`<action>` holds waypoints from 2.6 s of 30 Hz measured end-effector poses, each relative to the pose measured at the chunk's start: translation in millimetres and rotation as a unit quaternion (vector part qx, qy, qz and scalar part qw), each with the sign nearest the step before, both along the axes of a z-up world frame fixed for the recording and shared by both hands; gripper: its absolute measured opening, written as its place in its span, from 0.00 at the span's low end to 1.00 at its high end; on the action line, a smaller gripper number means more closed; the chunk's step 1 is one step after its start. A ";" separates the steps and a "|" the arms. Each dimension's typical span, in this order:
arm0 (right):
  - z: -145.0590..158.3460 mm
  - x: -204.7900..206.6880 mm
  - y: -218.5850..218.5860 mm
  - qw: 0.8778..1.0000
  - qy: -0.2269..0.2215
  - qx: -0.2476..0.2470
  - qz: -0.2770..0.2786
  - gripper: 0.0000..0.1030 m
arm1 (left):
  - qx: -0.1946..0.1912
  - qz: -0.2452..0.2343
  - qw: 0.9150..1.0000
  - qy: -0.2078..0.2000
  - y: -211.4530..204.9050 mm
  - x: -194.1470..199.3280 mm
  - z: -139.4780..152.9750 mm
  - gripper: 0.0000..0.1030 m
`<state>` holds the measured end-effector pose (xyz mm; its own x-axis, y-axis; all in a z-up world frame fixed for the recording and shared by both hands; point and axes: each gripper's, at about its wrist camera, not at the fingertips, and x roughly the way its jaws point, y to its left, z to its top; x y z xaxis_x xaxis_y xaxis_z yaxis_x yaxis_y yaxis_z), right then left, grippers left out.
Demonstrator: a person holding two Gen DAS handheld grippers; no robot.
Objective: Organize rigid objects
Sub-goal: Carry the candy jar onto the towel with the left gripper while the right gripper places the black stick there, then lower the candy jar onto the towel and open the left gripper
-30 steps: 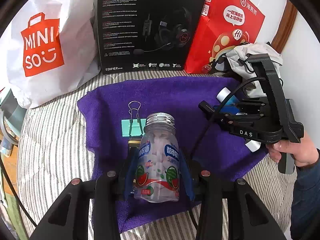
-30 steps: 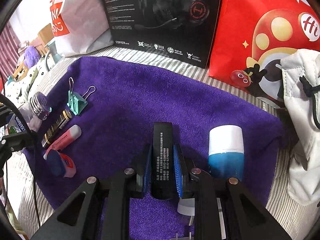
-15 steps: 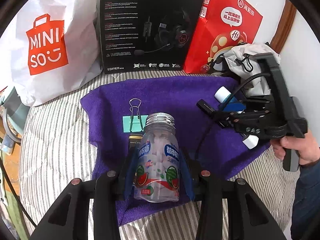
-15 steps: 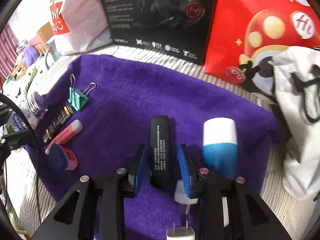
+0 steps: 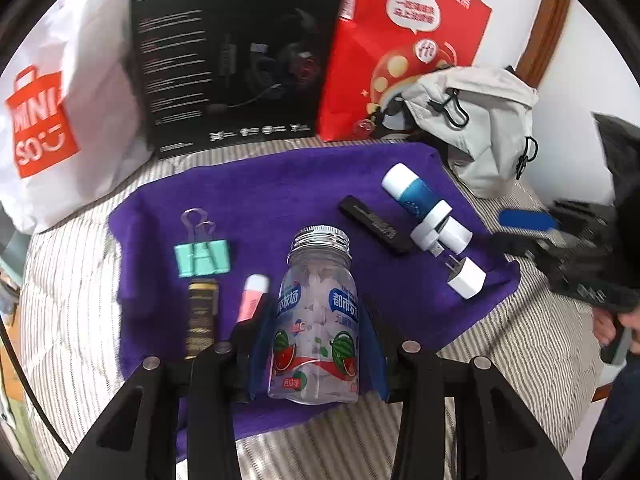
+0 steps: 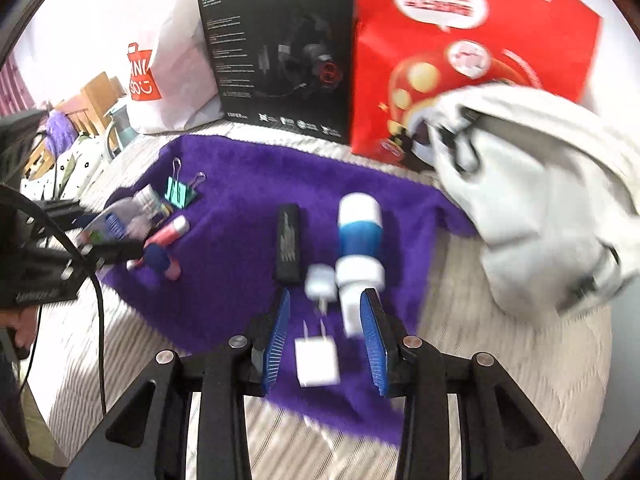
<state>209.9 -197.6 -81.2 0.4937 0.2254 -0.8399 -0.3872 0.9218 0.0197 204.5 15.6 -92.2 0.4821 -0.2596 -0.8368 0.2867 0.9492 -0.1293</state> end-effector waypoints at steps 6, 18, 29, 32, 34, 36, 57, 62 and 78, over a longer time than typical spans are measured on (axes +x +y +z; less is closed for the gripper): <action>-1.1 -38.0 -29.5 1.000 0.006 0.009 -0.019 0.36 | 0.013 -0.017 1.000 0.013 -26.5 11.6 -10.5 0.38; -12.5 -84.3 -61.4 0.997 0.028 0.033 -0.060 0.36 | 0.059 -0.049 0.996 0.047 -71.3 28.6 -43.9 0.38; -16.7 -89.4 -62.5 0.997 0.035 0.033 -0.058 0.36 | 0.100 -0.057 0.992 0.044 -83.6 31.0 -54.0 0.38; -16.7 -89.9 -62.5 0.997 0.036 0.032 -0.057 0.36 | 0.096 -0.054 0.993 0.043 -82.2 30.8 -54.7 0.39; -16.9 -90.5 -62.8 0.997 0.038 0.033 -0.057 0.36 | 0.096 -0.052 0.993 0.041 -81.9 29.8 -54.8 0.39; -16.9 -91.2 -62.7 0.997 0.038 0.031 -0.056 0.36 | 0.098 -0.052 0.993 0.041 -81.1 28.6 -53.9 0.39; -9.6 -96.8 -63.0 0.998 0.035 0.028 -0.053 0.36 | 0.139 -0.068 0.987 0.035 -88.4 19.9 -51.7 0.52; -8.2 -99.4 -65.5 0.997 0.033 0.030 -0.059 0.40 | 0.152 -0.065 0.986 0.017 -89.5 12.1 -42.7 0.62; -7.8 -87.9 -50.1 0.996 0.028 0.050 -0.074 0.56 | 0.169 -0.043 0.983 -0.049 -67.5 -39.0 8.1 0.92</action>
